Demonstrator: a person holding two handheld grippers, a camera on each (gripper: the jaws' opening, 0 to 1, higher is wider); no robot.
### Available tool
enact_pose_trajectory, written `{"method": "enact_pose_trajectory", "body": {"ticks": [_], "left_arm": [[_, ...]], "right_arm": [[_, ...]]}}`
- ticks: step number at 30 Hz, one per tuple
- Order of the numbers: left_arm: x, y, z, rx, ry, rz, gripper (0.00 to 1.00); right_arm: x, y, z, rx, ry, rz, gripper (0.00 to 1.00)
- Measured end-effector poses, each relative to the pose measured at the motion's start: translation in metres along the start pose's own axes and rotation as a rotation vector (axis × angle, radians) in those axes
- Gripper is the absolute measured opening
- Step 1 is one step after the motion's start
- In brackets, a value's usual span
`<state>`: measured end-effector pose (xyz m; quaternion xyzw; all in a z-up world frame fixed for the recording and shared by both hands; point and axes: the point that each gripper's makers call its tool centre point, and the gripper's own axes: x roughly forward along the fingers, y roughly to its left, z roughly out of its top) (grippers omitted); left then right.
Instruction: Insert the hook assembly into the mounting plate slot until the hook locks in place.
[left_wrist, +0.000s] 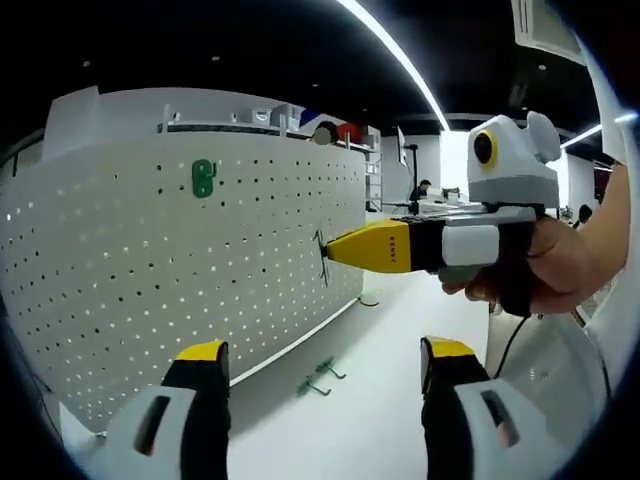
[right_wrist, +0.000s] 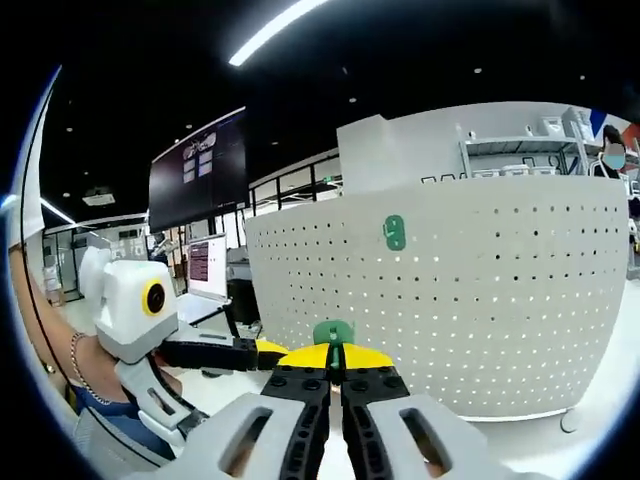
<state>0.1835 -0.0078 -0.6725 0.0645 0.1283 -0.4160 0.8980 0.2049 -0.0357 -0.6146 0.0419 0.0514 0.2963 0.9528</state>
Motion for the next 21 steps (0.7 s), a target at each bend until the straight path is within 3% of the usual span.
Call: {"method": "enact_pose_trajectory", "body": {"ticks": [21], "left_arm": [[-0.01, 0.009, -0.007, -0.03, -0.006, 0.032, 0.78]], "right_arm": [[0.024, -0.044, 0.034, 0.017, -0.06, -0.088, 0.0]]}}
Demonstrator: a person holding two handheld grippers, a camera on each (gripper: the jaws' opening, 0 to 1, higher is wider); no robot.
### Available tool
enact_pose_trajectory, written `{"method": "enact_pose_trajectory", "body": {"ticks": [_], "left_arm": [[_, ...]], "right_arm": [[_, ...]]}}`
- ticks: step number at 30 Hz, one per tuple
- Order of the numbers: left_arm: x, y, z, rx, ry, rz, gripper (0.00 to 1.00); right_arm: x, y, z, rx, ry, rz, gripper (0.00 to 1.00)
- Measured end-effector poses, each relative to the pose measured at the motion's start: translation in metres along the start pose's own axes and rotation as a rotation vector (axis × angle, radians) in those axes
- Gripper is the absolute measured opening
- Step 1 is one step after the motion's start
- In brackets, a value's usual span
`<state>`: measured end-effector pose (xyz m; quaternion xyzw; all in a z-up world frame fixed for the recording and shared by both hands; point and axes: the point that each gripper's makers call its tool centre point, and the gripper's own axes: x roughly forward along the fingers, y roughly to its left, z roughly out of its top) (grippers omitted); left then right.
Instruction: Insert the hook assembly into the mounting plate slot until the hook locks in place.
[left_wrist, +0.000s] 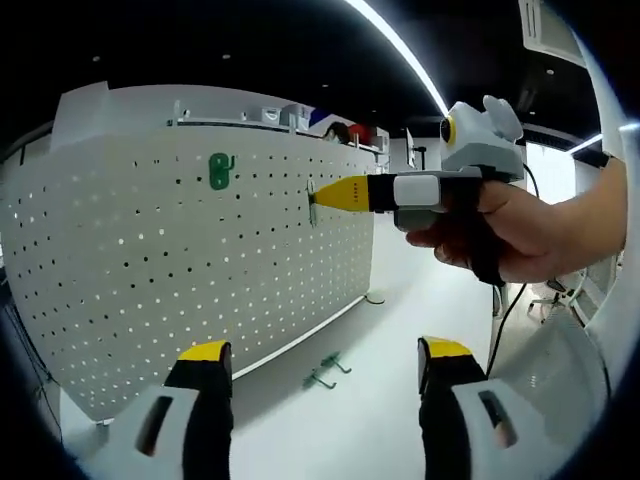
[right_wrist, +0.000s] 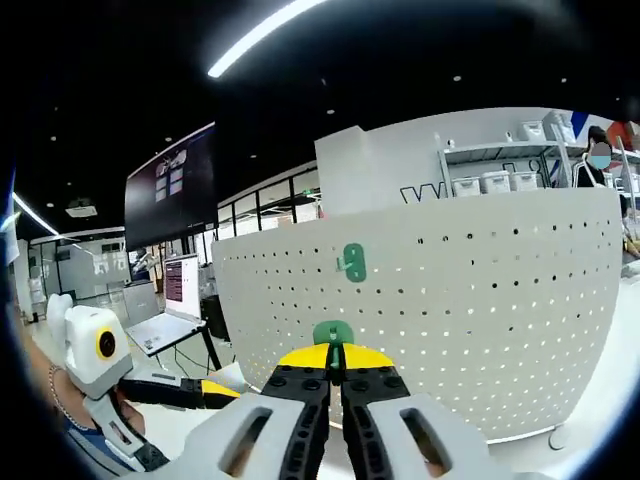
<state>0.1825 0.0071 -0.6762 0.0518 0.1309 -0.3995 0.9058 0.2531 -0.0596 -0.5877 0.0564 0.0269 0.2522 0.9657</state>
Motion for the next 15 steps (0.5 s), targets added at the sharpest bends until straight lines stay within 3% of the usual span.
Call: {"method": "enact_pose_trajectory", "body": {"ticks": [15], "left_arm": [[-0.008, 0.006, -0.006, -0.025, 0.0, 0.027, 0.77]], "right_arm": [[0.021, -0.016, 0.018, 0.01, -0.034, -0.044, 0.0]]}}
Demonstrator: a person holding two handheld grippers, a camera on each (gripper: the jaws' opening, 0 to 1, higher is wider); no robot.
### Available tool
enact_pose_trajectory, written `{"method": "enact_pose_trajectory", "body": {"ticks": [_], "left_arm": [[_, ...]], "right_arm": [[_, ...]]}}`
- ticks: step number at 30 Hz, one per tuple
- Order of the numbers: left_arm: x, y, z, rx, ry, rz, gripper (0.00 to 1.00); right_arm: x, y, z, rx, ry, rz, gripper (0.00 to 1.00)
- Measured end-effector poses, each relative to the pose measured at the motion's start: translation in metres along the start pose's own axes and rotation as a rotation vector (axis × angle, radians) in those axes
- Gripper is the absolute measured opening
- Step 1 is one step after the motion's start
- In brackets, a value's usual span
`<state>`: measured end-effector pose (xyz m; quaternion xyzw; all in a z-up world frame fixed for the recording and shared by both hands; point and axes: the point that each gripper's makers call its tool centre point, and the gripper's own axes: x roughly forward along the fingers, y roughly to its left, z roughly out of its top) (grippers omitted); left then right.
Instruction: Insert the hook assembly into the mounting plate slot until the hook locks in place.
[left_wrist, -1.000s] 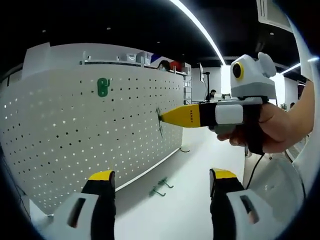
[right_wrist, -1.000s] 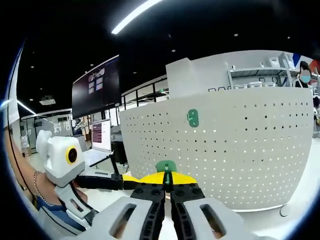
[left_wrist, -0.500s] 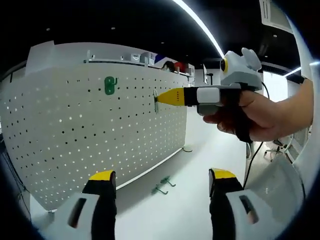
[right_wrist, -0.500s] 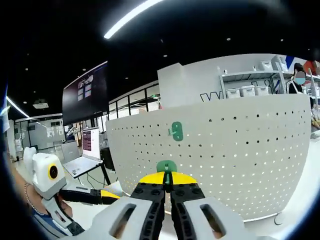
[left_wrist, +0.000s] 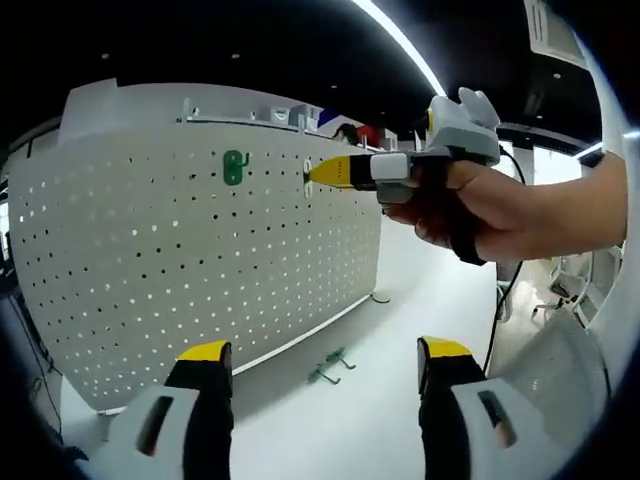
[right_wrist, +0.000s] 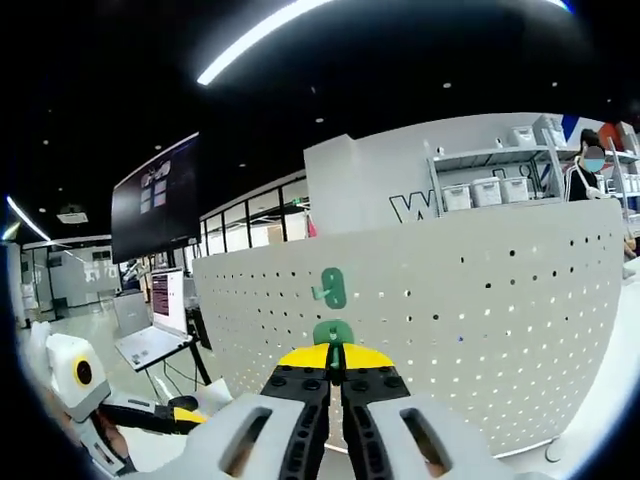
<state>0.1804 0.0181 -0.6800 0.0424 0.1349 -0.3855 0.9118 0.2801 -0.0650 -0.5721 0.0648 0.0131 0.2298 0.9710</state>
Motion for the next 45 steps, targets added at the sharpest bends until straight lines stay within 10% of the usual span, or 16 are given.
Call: {"method": "enact_pose_trajectory", "body": {"ticks": [45], "left_arm": [[-0.007, 0.013, -0.016, -0.028, 0.023, 0.023, 0.77]], "right_arm": [[0.062, -0.037, 0.033, -0.026, -0.079, -0.115, 0.0]]}}
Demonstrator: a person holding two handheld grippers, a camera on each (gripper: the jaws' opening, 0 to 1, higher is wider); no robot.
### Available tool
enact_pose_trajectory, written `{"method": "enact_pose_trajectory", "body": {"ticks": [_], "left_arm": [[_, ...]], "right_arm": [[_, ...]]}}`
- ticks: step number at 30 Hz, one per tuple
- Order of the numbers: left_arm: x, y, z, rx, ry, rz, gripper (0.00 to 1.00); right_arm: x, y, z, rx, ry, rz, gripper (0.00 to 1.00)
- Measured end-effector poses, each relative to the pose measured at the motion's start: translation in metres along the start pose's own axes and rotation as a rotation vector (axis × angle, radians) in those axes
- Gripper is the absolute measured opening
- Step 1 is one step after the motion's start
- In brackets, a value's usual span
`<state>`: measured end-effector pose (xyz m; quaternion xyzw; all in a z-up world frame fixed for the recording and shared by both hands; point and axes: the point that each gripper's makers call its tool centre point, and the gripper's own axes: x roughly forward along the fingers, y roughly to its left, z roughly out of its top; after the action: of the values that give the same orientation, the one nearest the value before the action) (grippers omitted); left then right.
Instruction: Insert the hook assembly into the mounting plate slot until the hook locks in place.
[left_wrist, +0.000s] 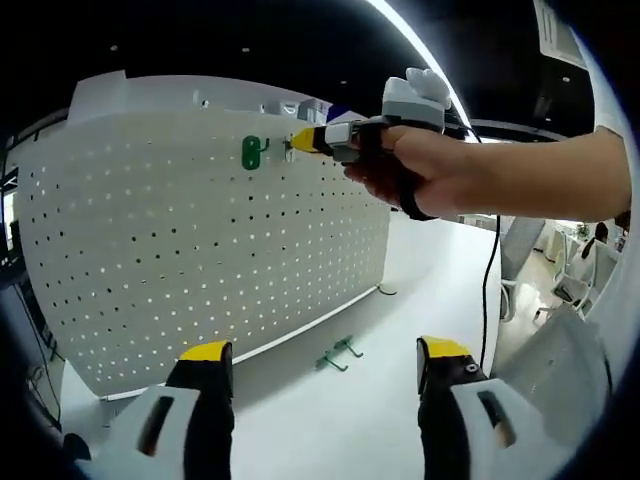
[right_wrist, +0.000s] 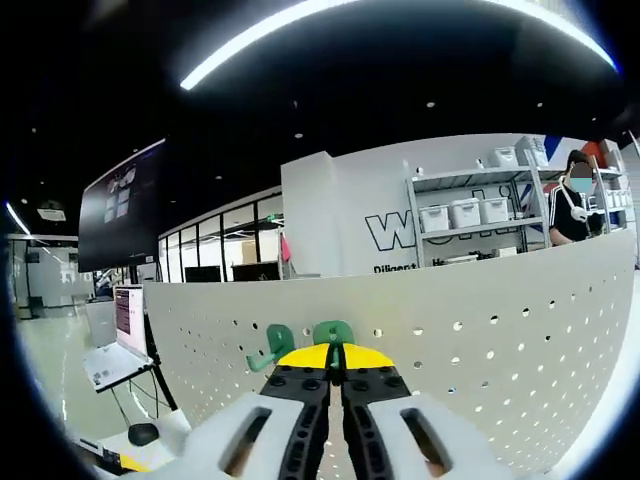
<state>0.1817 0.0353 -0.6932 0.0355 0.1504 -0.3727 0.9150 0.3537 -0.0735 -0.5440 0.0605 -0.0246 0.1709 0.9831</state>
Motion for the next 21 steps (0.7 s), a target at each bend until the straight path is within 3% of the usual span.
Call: {"method": "enact_pose_trajectory", "body": {"ticks": [13, 21], "left_arm": [[0.0, 0.011, -0.003, -0.011, 0.011, 0.014, 0.76], [0.001, 0.008, -0.008, -0.018, 0.02, 0.008, 0.76]], "right_arm": [[0.007, -0.003, -0.005, 0.011, 0.003, -0.012, 0.0], [0.009, -0.003, -0.005, 0.011, -0.004, -0.067, 0.0]]}}
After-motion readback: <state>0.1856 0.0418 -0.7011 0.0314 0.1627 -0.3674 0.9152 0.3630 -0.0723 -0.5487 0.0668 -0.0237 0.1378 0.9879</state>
